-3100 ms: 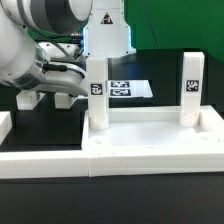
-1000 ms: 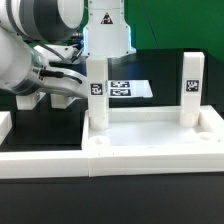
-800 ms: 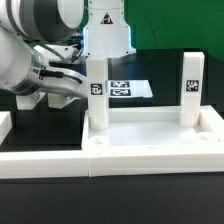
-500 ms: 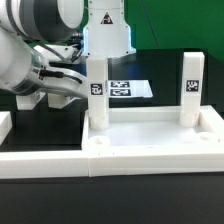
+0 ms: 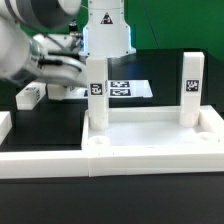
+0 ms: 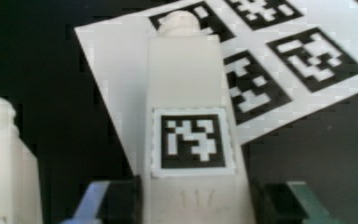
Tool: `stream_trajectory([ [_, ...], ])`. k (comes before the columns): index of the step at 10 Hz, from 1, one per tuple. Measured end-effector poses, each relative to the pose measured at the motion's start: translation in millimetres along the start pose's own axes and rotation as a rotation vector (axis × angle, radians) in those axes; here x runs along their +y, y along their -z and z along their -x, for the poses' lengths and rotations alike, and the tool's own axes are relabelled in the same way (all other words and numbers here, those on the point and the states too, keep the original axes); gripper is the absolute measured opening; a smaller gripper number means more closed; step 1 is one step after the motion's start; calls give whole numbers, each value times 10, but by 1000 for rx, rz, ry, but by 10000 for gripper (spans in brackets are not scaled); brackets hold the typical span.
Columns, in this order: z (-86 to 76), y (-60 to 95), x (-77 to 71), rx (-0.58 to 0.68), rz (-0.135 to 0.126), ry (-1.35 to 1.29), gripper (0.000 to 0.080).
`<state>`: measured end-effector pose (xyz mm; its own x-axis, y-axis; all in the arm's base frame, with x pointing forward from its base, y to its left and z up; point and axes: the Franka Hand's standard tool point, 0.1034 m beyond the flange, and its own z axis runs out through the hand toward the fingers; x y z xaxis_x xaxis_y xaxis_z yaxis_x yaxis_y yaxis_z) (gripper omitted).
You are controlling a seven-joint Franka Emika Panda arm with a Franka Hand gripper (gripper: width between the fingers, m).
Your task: Assemble desk
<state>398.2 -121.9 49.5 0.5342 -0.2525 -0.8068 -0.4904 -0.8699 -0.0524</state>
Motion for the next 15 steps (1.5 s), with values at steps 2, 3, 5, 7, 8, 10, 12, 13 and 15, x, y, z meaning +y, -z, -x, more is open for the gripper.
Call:
stream_trajectory([
  [2, 314, 124, -77, -6, -34, 19, 285],
  [3, 449, 222, -151, 4, -45, 20, 285],
  [5, 761, 349, -383, 16, -45, 18, 285],
  [7, 676, 420, -474, 139, -42, 16, 285],
  [8, 673, 439, -515, 245, -48, 32, 285],
  [10, 700, 464, -615, 346, -61, 0, 286],
  [12, 823, 703, -1230, 481, -61, -38, 287],
  [13, 834, 844, -1469, 549, -73, -56, 287],
  [15, 826, 1091, -1462, 676, -123, -55, 287],
])
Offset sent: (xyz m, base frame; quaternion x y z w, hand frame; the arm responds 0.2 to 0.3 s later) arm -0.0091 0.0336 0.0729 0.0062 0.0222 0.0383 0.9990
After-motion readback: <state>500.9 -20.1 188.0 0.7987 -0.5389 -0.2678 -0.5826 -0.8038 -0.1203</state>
